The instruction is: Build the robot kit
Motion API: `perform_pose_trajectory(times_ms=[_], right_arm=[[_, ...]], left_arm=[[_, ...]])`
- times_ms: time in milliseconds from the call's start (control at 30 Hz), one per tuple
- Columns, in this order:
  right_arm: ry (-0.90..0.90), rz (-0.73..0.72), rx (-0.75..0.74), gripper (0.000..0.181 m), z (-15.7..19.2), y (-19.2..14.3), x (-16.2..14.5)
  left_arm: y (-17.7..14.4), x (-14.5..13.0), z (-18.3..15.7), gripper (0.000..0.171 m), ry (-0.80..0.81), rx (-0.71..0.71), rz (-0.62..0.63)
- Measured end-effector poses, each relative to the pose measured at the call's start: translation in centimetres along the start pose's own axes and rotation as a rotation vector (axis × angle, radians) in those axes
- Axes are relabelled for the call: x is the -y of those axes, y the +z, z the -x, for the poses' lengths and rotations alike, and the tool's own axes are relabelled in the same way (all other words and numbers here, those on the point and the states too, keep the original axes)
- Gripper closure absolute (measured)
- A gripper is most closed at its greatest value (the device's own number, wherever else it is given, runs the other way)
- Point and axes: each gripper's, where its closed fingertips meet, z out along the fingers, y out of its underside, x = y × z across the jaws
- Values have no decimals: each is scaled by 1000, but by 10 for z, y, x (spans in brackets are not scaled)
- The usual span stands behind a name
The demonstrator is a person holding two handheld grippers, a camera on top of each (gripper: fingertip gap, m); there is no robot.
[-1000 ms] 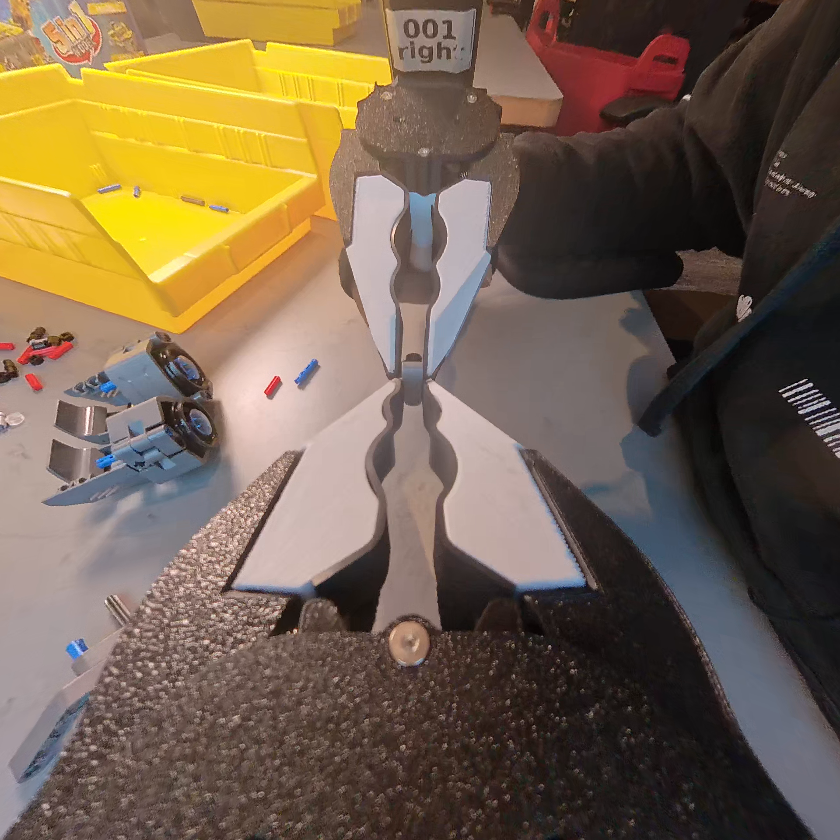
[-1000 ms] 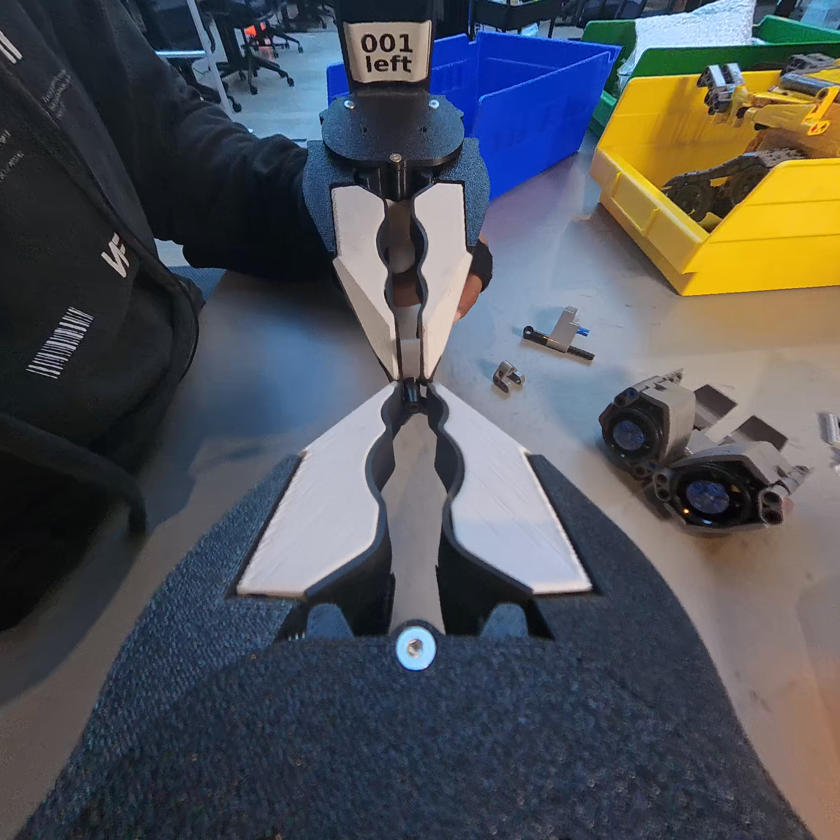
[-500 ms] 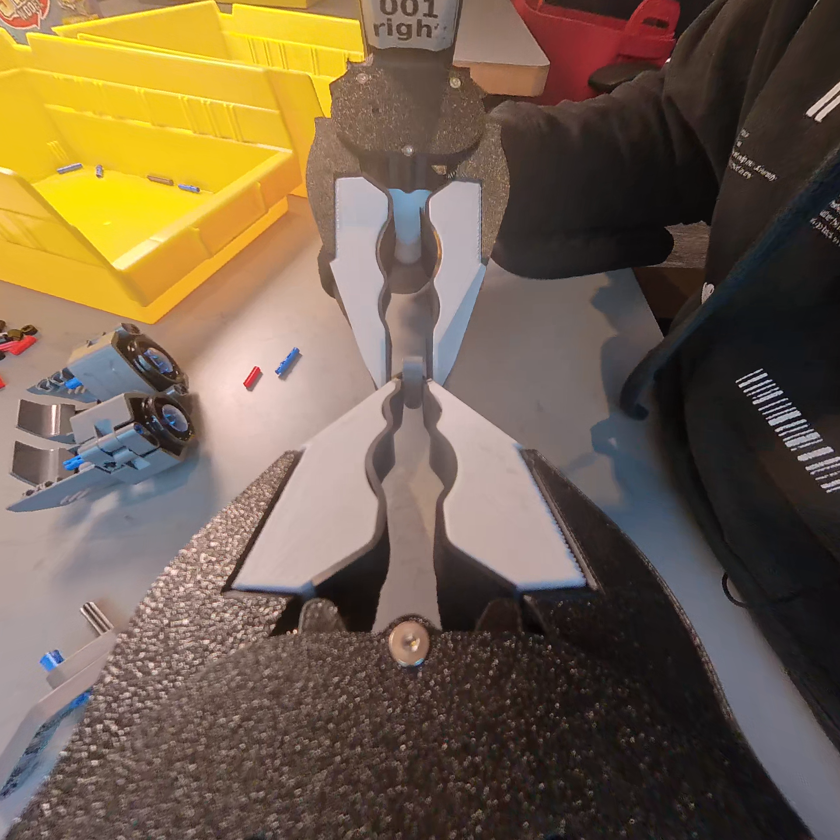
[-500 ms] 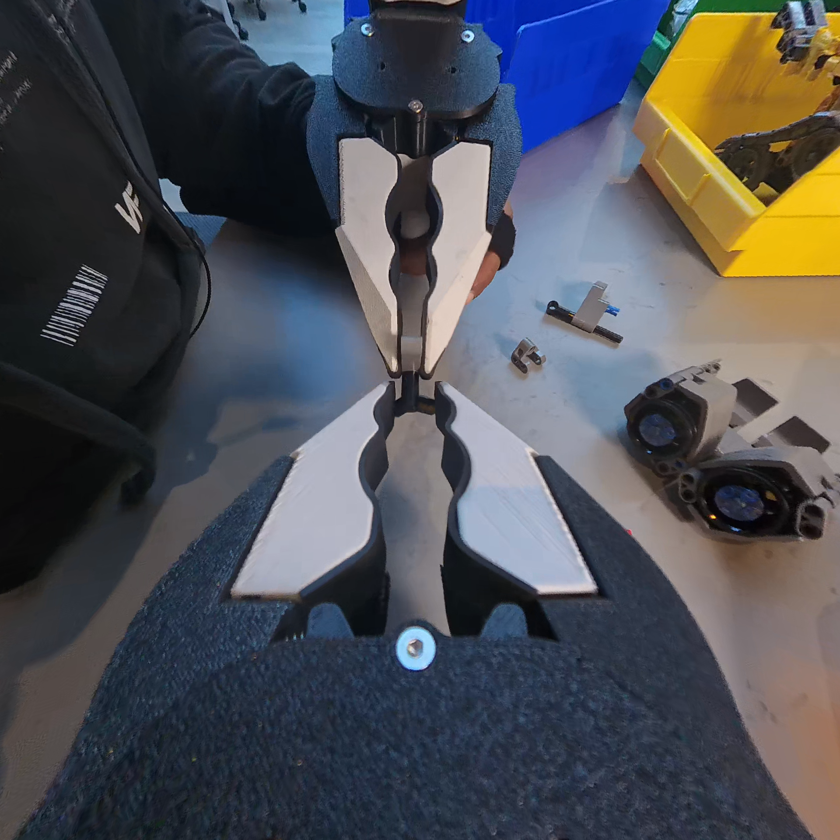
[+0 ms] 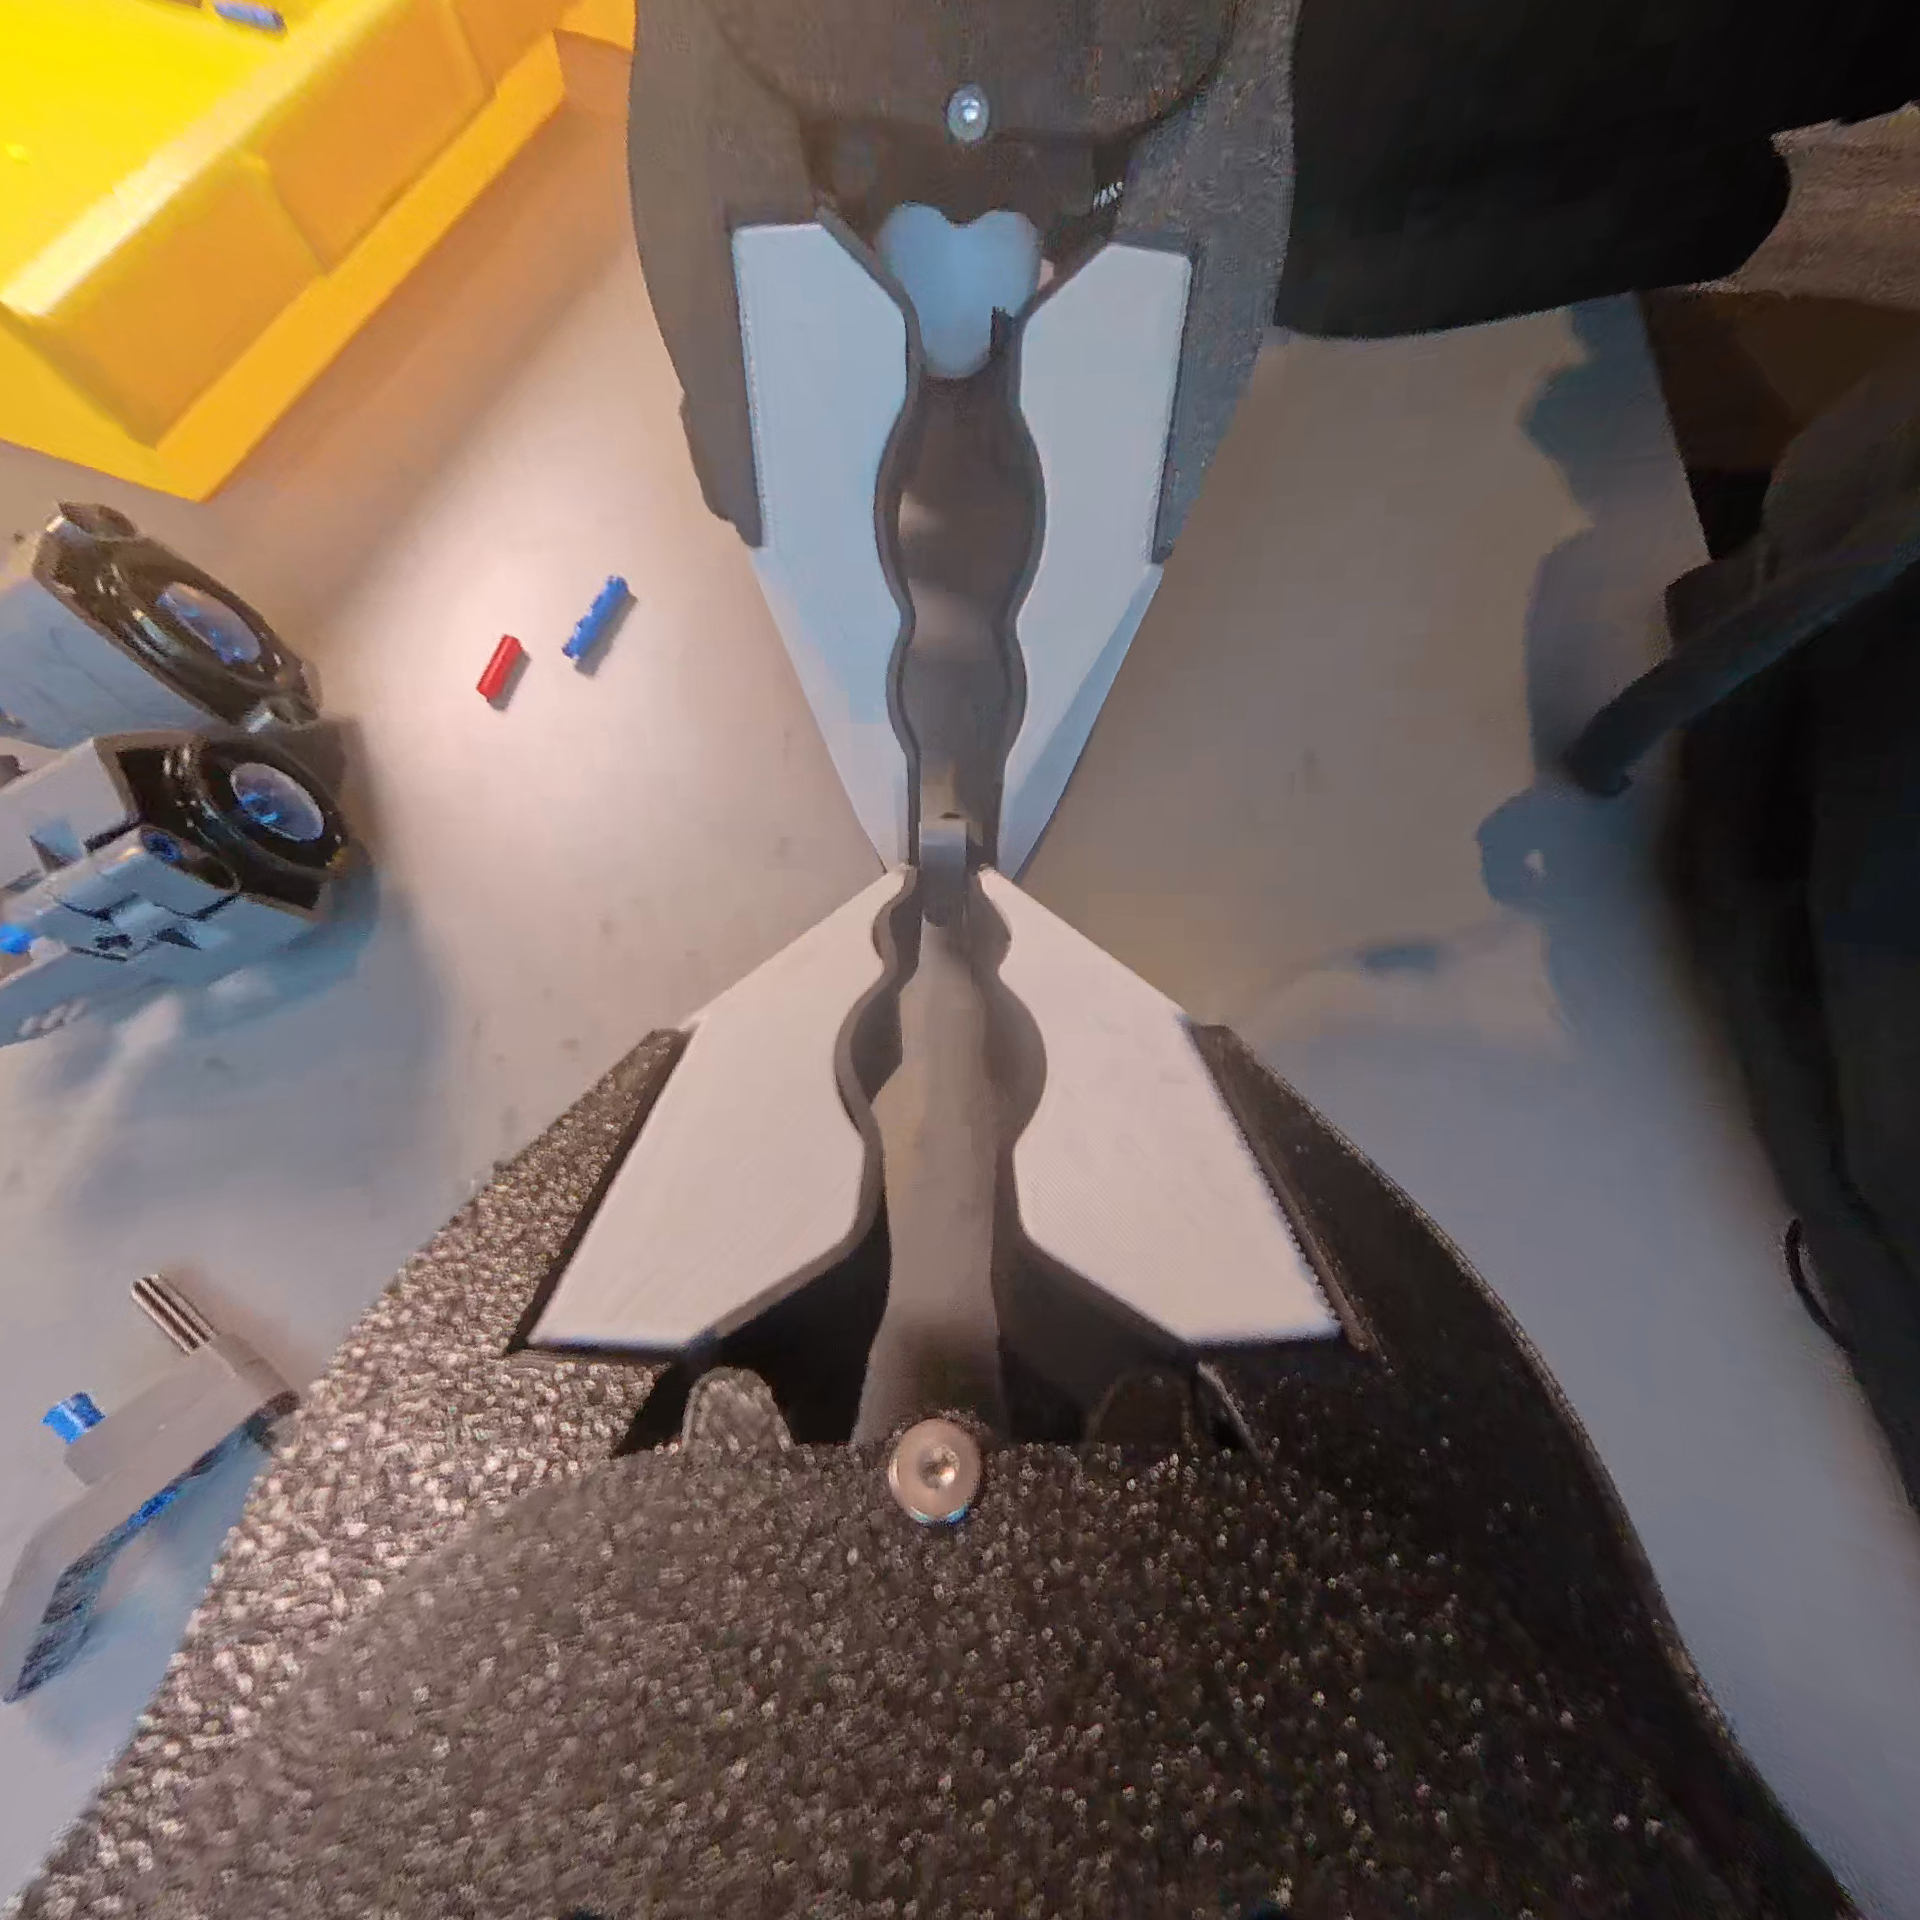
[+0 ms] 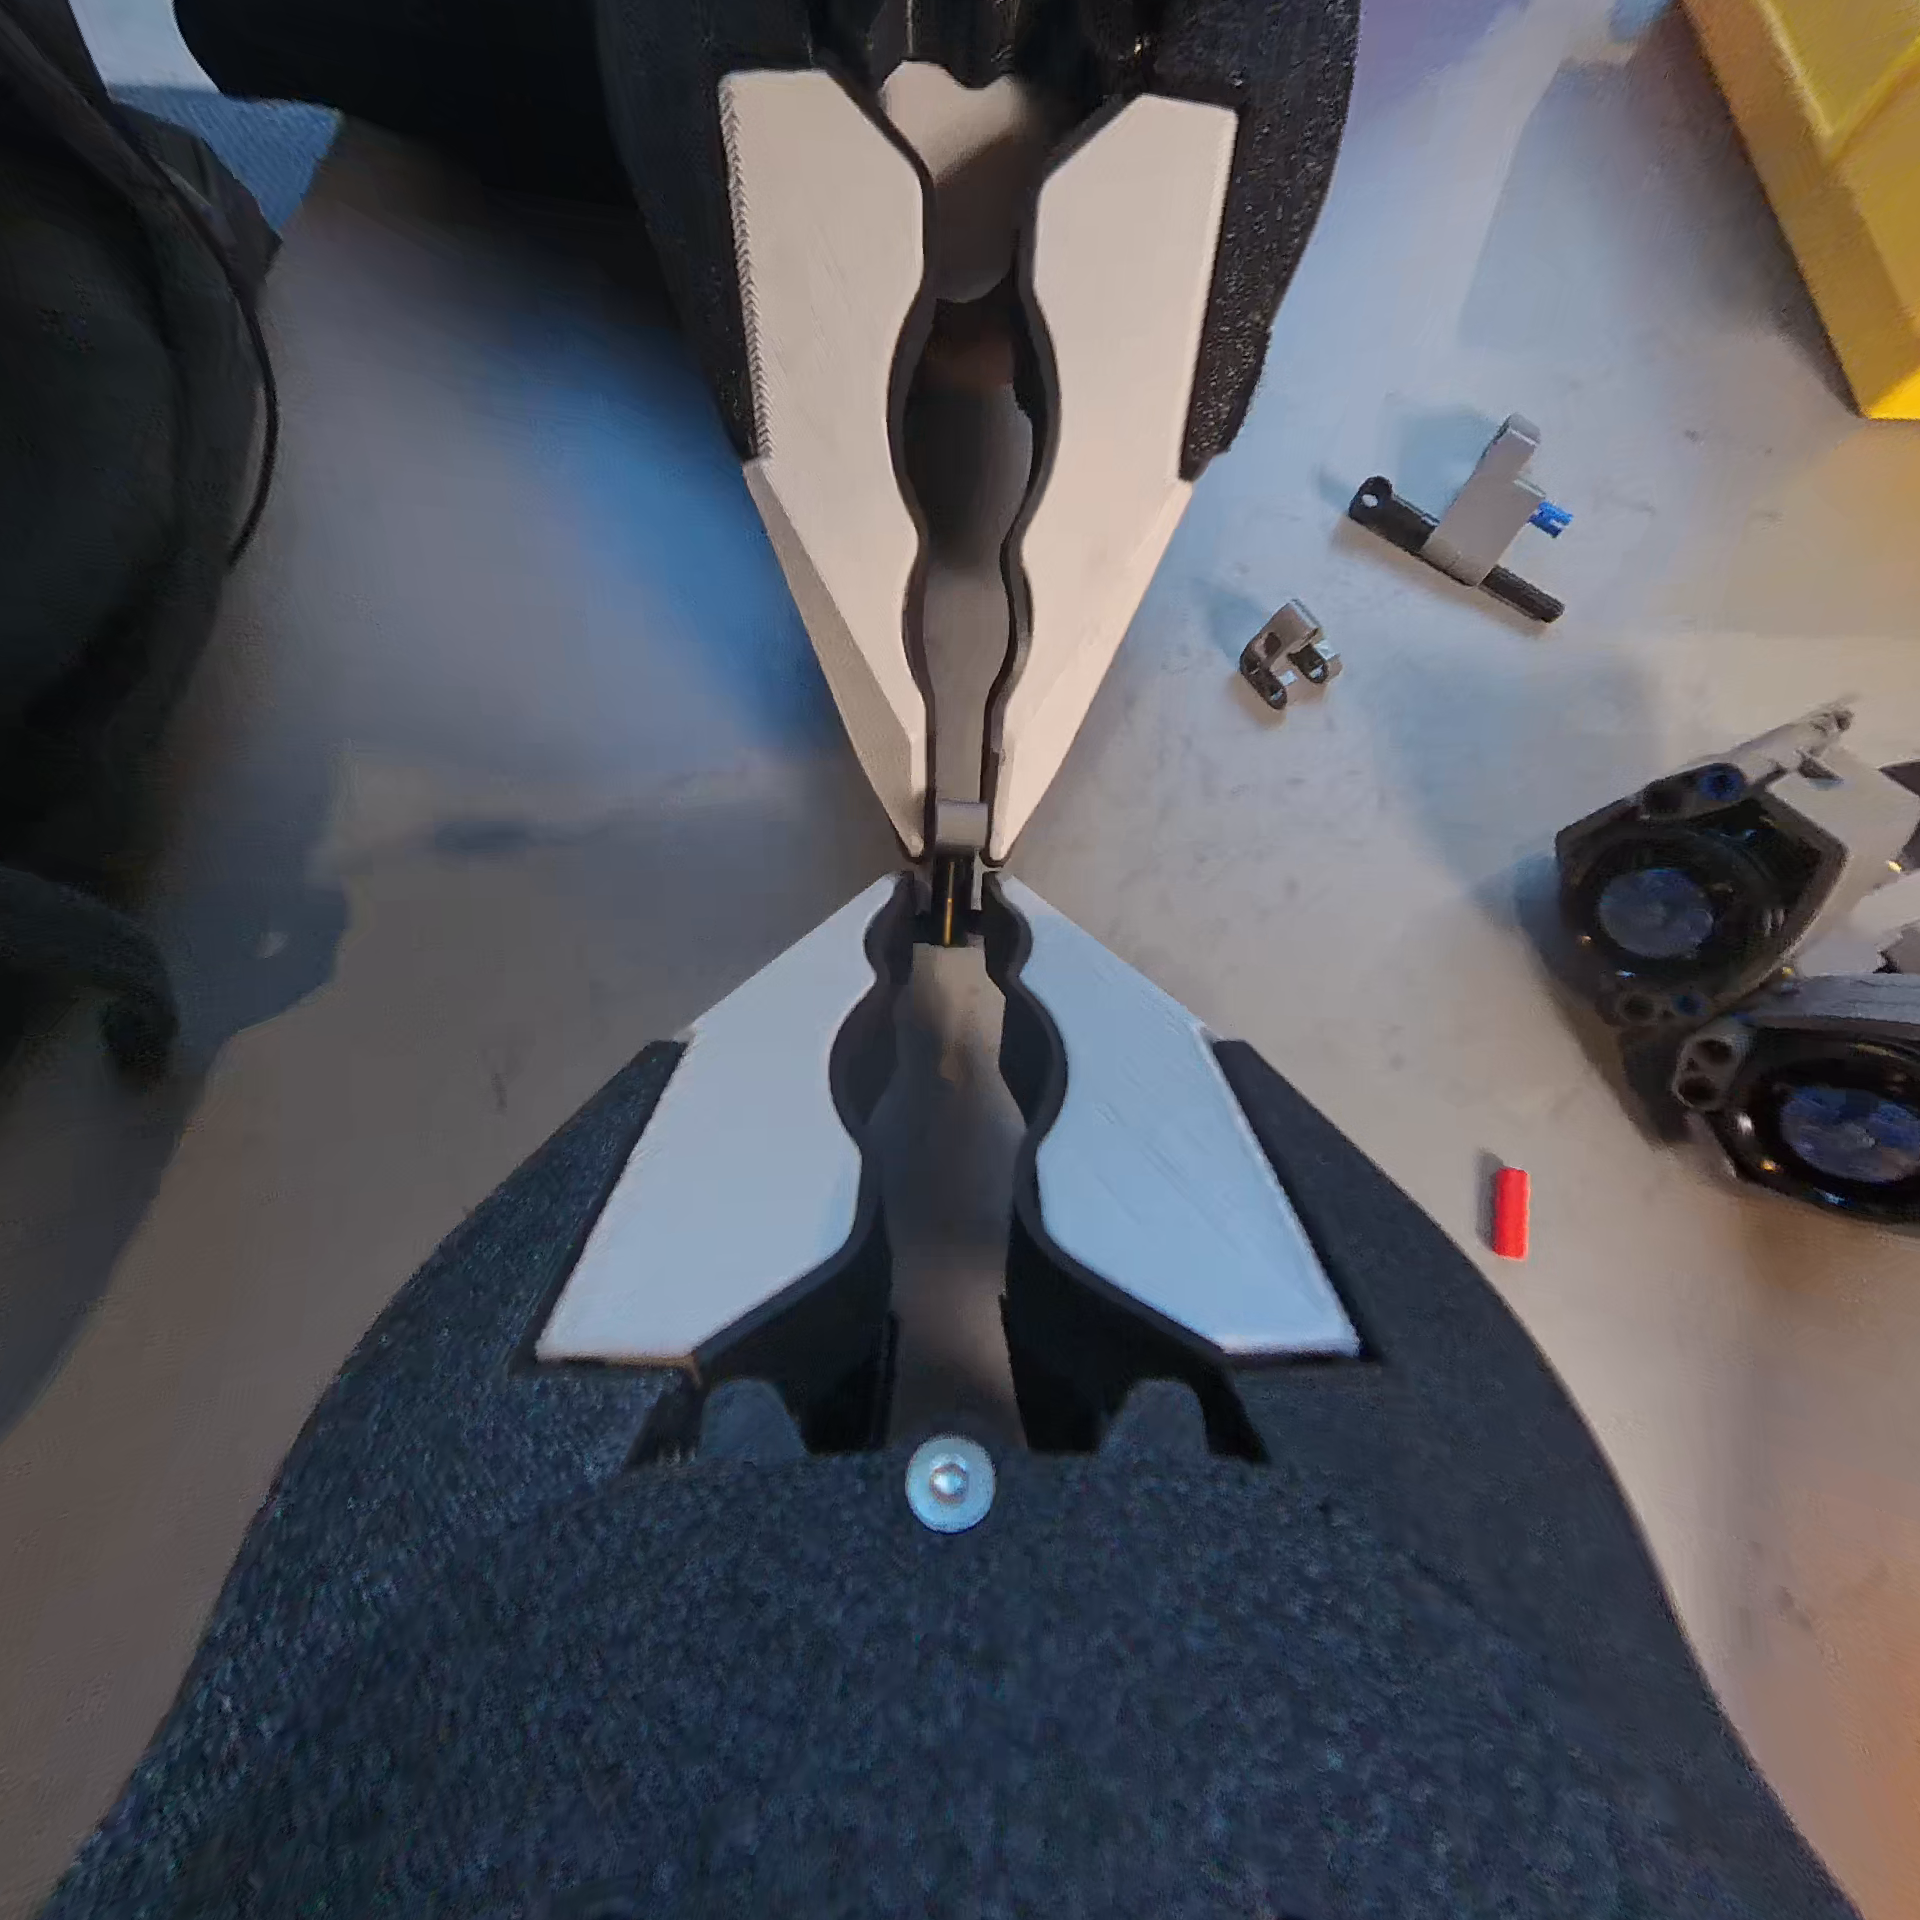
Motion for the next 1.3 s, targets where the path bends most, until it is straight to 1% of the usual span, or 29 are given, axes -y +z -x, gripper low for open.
perform_pose_trajectory(times_ms=[133,233,300,367,433,467,567,633,667,733,900,933,967,1000,1100,1167,1200,1300], right_arm=[[-3,20,1,164,0,-2,-3],[38,-26,-17,163,-10,-21,0],[93,-53,-100,163,-33,-43,-1],[156,-21,-217,163,-60,-62,-18],[208,30,-296,163,-78,-70,-38],[232,48,-305,163,-81,-69,-45],[259,103,-305,164,-84,-60,-59],[259,121,-290,167,-84,-54,-59],[261,124,-272,169,-82,-51,-57],[283,138,-237,178,-79,-48,-55],[279,112,-243,179,-78,-48,-53],[275,68,-239,179,-77,-47,-45],[278,-16,-236,179,-76,-48,-31],[295,-124,-221,178,-74,-50,-12],[401,-513,-141,178,-68,-68,53],[510,-723,-56,178,-64,-78,81],[566,-795,-12,178,-62,-79,89],[727,-935,108,179,-59,-76,99]], left_arm=[[3,-9,1,165,6,9,54],[5,-11,1,163,19,17,68],[5,-11,1,163,18,20,72],[5,-12,1,162,11,18,77],[5,-13,1,159,7,16,80],[5,-12,1,156,5,10,77],[-1,-8,0,149,-15,-14,49],[-7,-2,1,145,-36,-29,15],[-11,2,1,144,-50,-35,-13],[-20,10,5,144,-77,-38,-60],[-37,29,20,143,-181,-30,-217],[-39,33,23,143,-209,-26,-252],[-41,36,28,144,-237,-17,-290],[-43,40,32,144,-263,-7,-327],[-52,52,42,144,-304,38,-452],[-62,63,48,143,-255,111,-535],[-69,68,49,143,-203,164,-568],[-82,76,50,143,-49,312,-592]])
